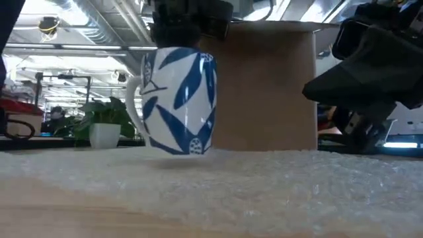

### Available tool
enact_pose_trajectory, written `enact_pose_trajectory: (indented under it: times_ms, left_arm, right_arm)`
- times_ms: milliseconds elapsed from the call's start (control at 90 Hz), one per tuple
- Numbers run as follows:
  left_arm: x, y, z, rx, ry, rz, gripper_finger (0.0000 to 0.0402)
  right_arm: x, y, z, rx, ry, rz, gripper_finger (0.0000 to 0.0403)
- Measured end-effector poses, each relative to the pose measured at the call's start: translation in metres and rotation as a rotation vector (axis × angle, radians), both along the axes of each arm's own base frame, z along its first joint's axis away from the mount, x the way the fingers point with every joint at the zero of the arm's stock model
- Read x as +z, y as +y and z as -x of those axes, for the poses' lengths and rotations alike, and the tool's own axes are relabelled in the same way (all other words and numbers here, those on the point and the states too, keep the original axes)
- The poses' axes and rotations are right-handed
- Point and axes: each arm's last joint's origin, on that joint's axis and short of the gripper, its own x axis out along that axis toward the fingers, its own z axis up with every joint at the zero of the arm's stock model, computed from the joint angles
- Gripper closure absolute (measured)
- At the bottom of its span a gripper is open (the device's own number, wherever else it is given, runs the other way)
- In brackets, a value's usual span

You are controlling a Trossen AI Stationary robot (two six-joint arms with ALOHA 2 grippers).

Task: Wrap mug
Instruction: Put the blue mug on the bubble wrap, then wrap the blue mug with the bubble wrap

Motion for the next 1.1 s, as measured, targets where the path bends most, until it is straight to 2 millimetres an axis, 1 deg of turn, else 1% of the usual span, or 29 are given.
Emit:
enact_pose_trajectory:
  times_ms: [478, 778, 922, 1011, 1100]
  left_arm:
    - [0.0, -0.001, 0.0, 0.006, 0.011, 0.039, 0.0337]
    - [0.001, 0.007, 0.001, -0.018, 0.01, 0.029, 0.031]
    - [0.013, 0.014, 0.009, -0.005, 0.008, 0.029, 0.0299]
    - [0.023, 0.018, 0.016, -0.007, -0.002, 0.023, 0.0296]
    - [0.036, 0.021, 0.022, -0.006, -0.039, -0.02, 0.0296]
  right_arm:
    - [0.0, 0.0, 0.0, 0.008, 0.001, -0.002, 0.0403]
    - [0.0, 0.0, 0.0, 0.008, 0.001, -0.003, 0.0403]
    - [0.0, 0.0, 0.0, 0.008, 0.002, -0.003, 0.0403]
    - [0.0, 0.0, 0.0, 0.008, 0.002, -0.002, 0.0403]
    - [0.0, 0.0, 0.0, 0.008, 0.003, -0.001, 0.0403]
